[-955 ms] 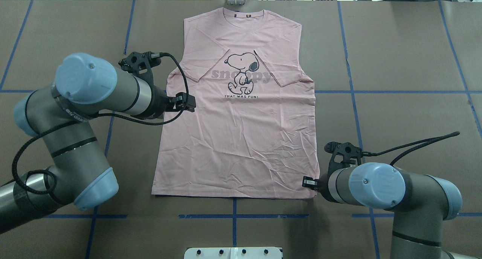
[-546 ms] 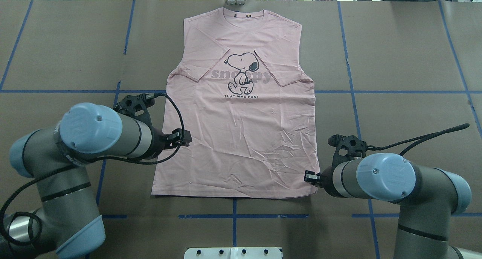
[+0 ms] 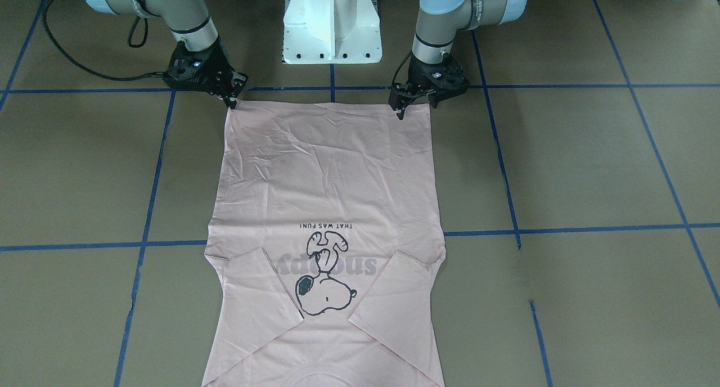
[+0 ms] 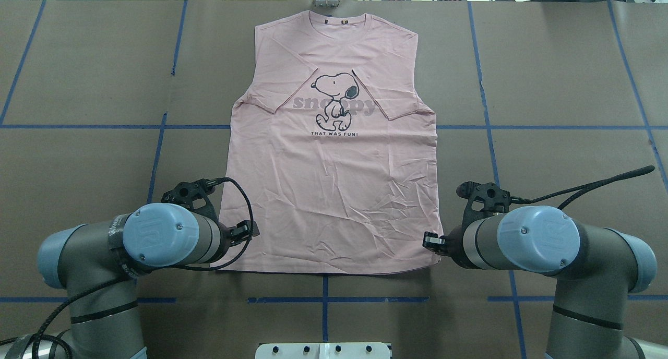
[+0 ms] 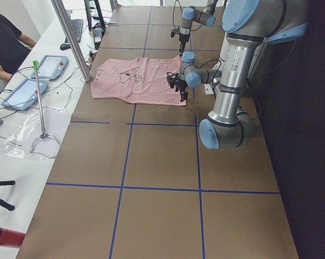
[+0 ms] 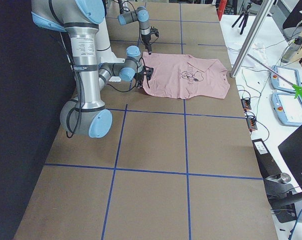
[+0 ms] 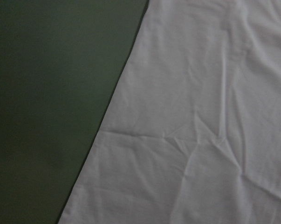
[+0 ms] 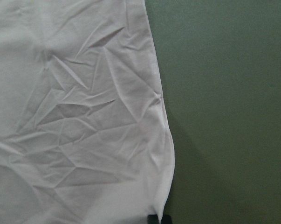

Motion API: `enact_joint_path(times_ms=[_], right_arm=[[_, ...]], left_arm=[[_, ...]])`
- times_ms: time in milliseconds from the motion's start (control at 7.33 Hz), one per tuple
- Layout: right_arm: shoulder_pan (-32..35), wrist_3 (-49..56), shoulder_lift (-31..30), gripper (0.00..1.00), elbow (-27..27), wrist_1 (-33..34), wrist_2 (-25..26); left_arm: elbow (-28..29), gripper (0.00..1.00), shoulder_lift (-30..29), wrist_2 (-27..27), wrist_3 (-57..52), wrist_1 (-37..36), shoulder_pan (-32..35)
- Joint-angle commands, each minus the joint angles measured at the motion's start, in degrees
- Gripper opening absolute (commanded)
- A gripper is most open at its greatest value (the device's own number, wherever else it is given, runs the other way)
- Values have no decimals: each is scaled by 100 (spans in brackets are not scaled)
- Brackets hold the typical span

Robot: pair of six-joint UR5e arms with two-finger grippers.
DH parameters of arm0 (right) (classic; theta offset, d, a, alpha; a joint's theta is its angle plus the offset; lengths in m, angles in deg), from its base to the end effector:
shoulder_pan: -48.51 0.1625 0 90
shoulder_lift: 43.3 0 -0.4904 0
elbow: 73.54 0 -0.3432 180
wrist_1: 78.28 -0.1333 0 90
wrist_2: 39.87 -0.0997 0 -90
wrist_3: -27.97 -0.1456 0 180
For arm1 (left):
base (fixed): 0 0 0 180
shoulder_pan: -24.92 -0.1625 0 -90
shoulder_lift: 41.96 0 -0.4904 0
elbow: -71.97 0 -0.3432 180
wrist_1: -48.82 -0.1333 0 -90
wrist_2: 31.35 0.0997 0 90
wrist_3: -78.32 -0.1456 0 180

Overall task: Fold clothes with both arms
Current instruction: 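Lower both grippers onto the hem corners of the shirt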

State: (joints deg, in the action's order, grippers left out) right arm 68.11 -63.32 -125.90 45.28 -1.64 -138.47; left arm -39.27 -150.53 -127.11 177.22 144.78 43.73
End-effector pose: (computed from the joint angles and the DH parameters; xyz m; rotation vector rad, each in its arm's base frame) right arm -0.4471 -0.2776 0.4635 -0.0014 -0.8779 0.2760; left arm 0.5232 -0.3036 0.4372 -0.0260 0.8096 -0.4170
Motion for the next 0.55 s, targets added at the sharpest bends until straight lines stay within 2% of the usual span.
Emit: enact_joint_path(times_ms=[0, 409], right_arm=[[9, -3, 17, 0, 0, -9, -1], [18, -3, 25, 0, 0, 0, -1]], left_arm=[[24, 100, 211, 22, 137, 2, -27], [6, 100, 292, 31, 261, 2, -167]])
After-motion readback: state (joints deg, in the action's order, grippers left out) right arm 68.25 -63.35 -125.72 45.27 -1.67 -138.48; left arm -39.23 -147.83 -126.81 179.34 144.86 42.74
